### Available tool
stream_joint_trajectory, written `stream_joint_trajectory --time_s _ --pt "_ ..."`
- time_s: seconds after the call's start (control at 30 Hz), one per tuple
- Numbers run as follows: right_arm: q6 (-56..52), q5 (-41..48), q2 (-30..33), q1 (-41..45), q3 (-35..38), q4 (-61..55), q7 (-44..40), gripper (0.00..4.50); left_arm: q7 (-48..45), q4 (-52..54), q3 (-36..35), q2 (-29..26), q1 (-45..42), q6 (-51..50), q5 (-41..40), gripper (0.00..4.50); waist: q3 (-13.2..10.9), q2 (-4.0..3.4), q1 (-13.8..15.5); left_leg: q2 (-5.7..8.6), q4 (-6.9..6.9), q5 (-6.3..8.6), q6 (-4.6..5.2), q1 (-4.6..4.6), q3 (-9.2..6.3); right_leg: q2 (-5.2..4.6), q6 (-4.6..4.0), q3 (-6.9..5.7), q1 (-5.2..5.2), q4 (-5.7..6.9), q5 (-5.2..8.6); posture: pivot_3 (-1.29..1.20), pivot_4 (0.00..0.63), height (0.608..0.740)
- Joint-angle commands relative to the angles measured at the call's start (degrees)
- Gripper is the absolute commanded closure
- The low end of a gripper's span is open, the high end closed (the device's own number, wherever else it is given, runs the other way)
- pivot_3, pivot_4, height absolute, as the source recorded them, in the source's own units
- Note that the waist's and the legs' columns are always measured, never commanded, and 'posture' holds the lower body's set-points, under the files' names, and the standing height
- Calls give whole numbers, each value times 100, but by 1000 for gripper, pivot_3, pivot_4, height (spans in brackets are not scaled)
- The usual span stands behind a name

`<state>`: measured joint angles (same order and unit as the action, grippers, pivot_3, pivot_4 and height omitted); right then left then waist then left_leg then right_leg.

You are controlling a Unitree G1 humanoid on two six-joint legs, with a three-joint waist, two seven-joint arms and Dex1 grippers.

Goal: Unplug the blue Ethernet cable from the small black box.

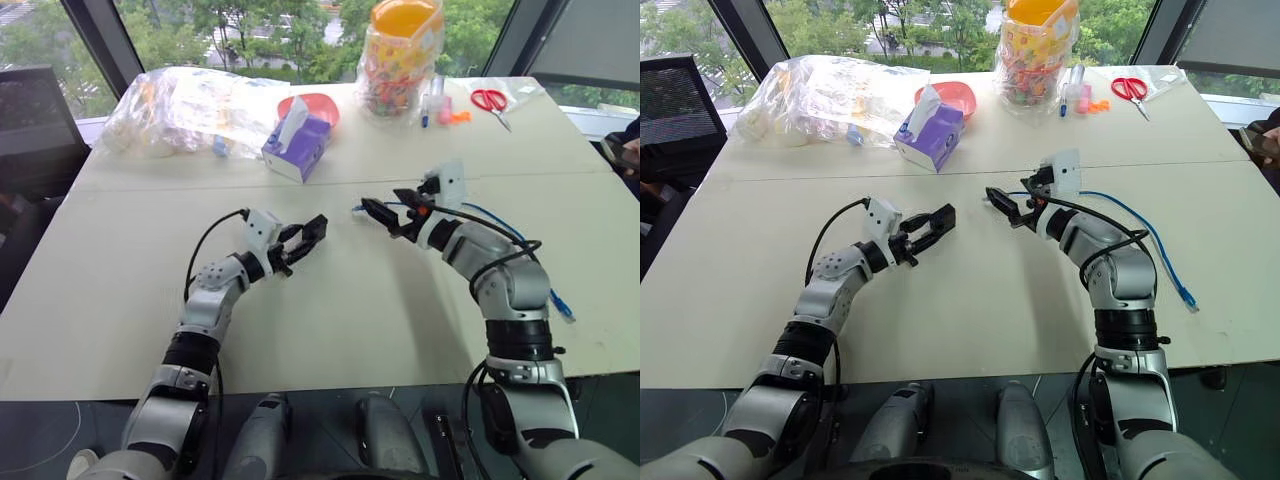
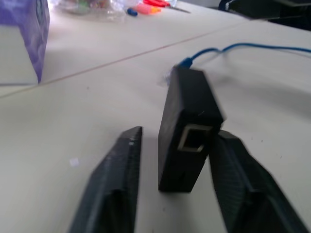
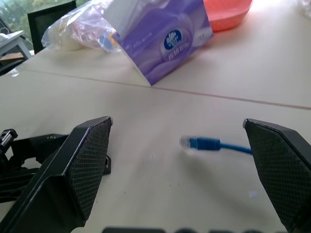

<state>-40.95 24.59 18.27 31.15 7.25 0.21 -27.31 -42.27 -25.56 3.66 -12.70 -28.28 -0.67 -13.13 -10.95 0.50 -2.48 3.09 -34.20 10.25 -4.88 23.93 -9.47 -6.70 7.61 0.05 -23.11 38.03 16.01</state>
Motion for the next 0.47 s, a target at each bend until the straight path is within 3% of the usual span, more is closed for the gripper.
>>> stream_joint_trajectory --time_s 0.03,0.1,0.47 --pt "-40 132 -1 -90 28 -362 10 0 -59 147 -84 -66 61 96 -15 708 0 0 0 0 0 0 0 0 0 0 0 0 0 0 0 0 150 726" --pt "-60 145 57 -262 25 -468 -28 0 -77 332 -153 -148 154 12 -72 5 0 0 1 0 0 0 0 0 -1 0 0 0 0 0 0 0 150 726" --pt "539 -270 187 -1383 -130 -1254 117 0 229 2147 -939 -952 1142 -1214 -615 5 0 0 7 -2 3 0 0 -1 -1 0 -1 1 -2 0 1 0 150 726"
